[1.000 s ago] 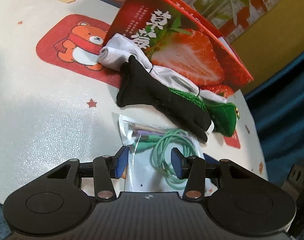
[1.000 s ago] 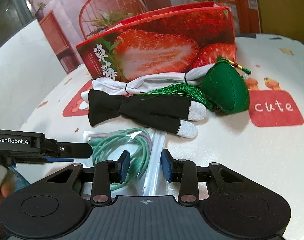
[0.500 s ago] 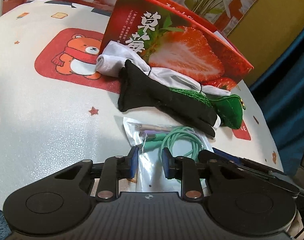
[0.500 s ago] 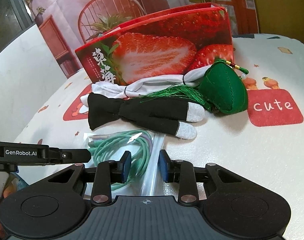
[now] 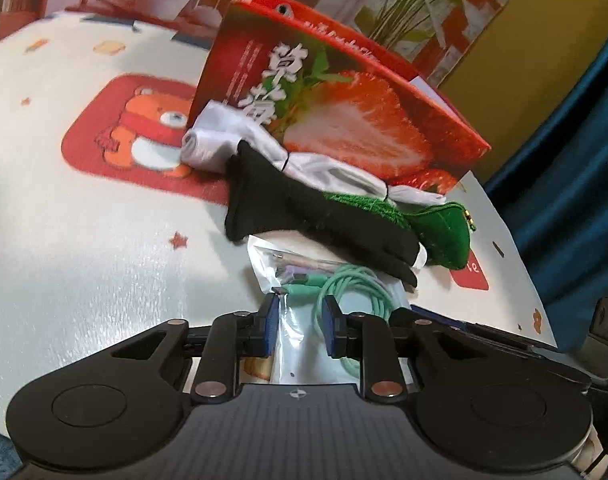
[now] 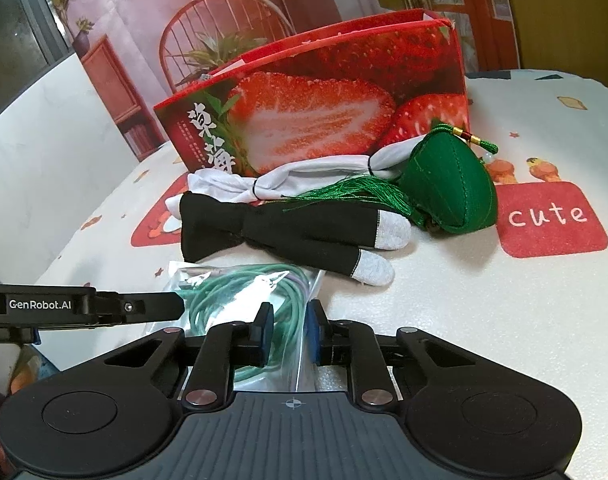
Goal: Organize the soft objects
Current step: 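Close both grippers on the edge of the clear plastic bag, then lift the clear plastic bag with both grippers over the red box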
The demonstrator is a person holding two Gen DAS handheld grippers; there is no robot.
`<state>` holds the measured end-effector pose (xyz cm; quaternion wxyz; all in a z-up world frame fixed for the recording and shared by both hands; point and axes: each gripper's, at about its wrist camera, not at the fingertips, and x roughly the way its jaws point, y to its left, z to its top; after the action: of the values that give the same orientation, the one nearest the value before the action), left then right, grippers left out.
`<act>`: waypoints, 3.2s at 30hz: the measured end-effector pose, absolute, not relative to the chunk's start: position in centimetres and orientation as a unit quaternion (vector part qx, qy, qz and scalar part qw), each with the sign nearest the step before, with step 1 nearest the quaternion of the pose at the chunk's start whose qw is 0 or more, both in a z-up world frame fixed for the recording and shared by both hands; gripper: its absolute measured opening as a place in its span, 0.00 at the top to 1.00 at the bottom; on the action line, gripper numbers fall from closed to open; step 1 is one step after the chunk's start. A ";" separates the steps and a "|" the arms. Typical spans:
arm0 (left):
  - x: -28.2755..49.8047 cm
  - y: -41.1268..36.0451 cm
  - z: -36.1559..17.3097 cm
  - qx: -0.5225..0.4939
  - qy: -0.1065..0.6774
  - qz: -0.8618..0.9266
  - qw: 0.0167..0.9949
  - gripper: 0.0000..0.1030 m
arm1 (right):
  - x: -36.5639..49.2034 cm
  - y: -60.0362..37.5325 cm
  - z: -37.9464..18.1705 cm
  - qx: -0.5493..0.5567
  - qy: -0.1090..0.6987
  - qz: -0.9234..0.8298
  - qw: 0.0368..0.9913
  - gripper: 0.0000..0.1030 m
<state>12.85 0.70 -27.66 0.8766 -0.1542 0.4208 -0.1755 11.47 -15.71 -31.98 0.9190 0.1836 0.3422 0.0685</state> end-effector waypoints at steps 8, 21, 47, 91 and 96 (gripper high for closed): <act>12.7 1.1 -27.2 -0.153 0.411 -0.181 0.880 0.84 | 11.1 -16.1 -31.6 0.193 0.327 0.066 0.923 0.87; 12.5 0.8 -26.8 -0.173 0.402 -0.202 0.876 0.84 | 10.5 -14.1 -28.7 0.119 0.279 0.114 0.946 1.00; 12.8 -0.1 -28.3 -0.132 0.467 -0.188 0.854 0.60 | 10.9 -16.4 -31.6 0.136 0.379 0.048 0.914 0.60; 12.2 1.3 -20.5 -0.137 0.317 -0.192 0.918 0.93 | 11.3 -15.5 -24.5 0.124 0.224 0.123 0.959 0.86; 13.9 0.3 -18.5 -0.117 0.292 -0.206 0.927 0.93 | 12.3 -16.7 -22.6 0.140 0.211 0.117 0.960 0.86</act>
<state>13.90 0.34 -18.54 0.9266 -0.1173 0.2915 -0.2065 12.31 -16.65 -22.57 0.9604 0.1402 0.2106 0.1166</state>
